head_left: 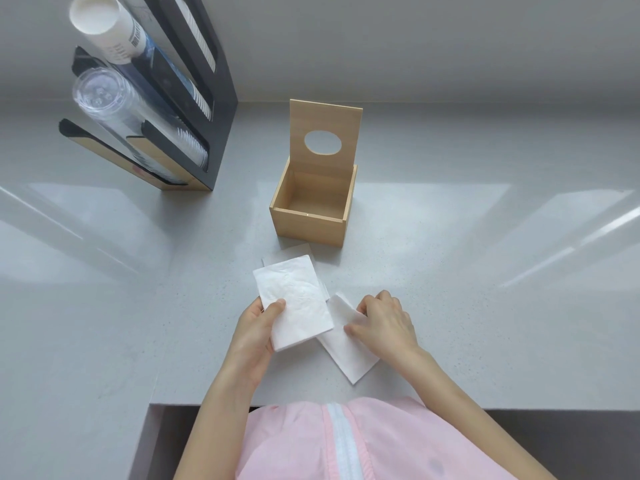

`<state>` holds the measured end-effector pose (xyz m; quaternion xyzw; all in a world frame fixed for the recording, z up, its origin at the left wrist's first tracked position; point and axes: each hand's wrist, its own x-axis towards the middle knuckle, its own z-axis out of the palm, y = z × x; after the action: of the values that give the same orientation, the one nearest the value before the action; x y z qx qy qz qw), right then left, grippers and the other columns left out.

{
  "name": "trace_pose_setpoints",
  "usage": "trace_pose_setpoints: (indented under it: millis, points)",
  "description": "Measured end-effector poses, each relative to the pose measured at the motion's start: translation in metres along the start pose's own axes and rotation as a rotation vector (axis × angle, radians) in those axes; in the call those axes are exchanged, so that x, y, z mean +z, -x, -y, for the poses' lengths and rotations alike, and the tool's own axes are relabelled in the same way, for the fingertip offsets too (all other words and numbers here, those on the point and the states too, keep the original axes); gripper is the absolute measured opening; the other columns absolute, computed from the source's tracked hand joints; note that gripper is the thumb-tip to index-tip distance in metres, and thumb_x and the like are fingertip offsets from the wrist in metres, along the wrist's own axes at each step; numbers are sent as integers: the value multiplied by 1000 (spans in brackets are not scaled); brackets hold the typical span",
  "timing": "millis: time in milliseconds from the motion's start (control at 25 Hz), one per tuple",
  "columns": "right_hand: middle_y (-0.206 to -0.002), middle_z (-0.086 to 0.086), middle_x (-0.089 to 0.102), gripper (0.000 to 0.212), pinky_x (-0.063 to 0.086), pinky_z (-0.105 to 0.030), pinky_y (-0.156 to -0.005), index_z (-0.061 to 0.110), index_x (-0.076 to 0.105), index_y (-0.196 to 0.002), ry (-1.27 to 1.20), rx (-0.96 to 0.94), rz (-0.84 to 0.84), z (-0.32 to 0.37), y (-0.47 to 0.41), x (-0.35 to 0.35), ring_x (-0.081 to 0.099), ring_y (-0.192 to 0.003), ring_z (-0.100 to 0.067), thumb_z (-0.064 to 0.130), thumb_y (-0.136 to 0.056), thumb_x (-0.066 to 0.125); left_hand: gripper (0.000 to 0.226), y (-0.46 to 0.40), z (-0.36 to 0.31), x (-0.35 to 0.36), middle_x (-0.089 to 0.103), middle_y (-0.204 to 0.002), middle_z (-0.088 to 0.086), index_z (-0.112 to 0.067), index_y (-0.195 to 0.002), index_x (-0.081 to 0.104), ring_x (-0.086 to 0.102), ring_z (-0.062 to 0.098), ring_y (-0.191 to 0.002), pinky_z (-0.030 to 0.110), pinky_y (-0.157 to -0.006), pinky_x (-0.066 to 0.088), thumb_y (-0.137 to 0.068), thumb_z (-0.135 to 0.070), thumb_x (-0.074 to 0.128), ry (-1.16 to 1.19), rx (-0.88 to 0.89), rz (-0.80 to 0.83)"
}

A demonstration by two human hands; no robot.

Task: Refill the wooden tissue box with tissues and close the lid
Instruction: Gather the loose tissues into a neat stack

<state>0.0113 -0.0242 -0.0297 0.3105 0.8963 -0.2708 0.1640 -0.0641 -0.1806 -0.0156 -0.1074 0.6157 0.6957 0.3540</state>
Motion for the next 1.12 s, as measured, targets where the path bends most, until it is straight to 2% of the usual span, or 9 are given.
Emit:
trace_pose_setpoints:
  millis: [120,240,440,600,680,760,920,1040,1120]
  points:
    - [-88,-1,57,3,35,-30,-69,18,54,-84,-129,-3,-25,-8,0,-7,51,-89,-22,19,-81,54,21,0,0,1,67,-93,-1,-15,-95,61,65,9,-79,24,-72,51,-95,-6,42,15,-2,-10]
    - [-73,4,53,6,35,-23,-57,15,53,-80,-357,26,-28,-18,1,-23,50,-77,-20,18,-82,58,21,-2,0,1,68,-94,0,-13,-98,61,66,10,-78,25,-73,51,-95,-6,42,18,-11,-1]
    - [-77,-3,57,15,36,-28,-61,3,61,-86,-664,-39,-95,-9,9,-59,52,-71,-17,17,-86,56,23,-4,-2,5,68,-98,1,-12,-108,60,67,9,-78,23,-64,55,-95,-8,42,-12,-29,64]
    - [-93,0,71,18,53,-27,-76,9,65,-104,-1297,-176,218,20,16,-71,68,-85,-15,13,-88,57,28,-4,-1,10,68,-111,9,-7,-118,58,66,21,-90,24,-63,55,-95,-10,44,-56,-43,119]
    - [-93,-1,72,17,55,-24,-74,9,65,-103,-1240,-170,255,31,12,-55,68,-85,-16,12,-87,59,27,-2,-1,12,69,-111,9,-10,-116,61,68,20,-90,24,-62,56,-93,-14,49,-89,-30,170]
    - [-90,1,69,6,52,-19,-71,18,65,-88,-1029,-125,151,38,6,-35,66,-82,-14,13,-86,61,25,-1,-2,13,71,-106,9,-11,-113,64,69,16,-84,23,-62,56,-90,-16,53,-92,-13,183]
    - [-92,-2,68,6,50,-29,-76,23,61,-81,-883,-32,4,37,1,-13,64,-87,-22,18,-84,62,24,-1,-1,9,74,-99,3,-15,-110,66,71,15,-85,23,-65,57,-92,-17,50,-50,-25,189]
    - [-82,3,65,11,45,-21,-65,25,58,-75,-842,-41,-15,36,0,-11,59,-76,-14,20,-83,62,27,-1,0,8,74,-99,1,-15,-111,66,71,13,-84,21,-64,57,-94,-19,46,-46,-41,204]
    - [-78,6,63,10,42,-17,-60,24,58,-76,-790,-56,-15,35,-2,-11,56,-70,-8,20,-83,62,31,-1,-1,8,73,-105,3,-14,-113,65,70,14,-90,26,-72,56,-96,-24,41,-30,-49,206]
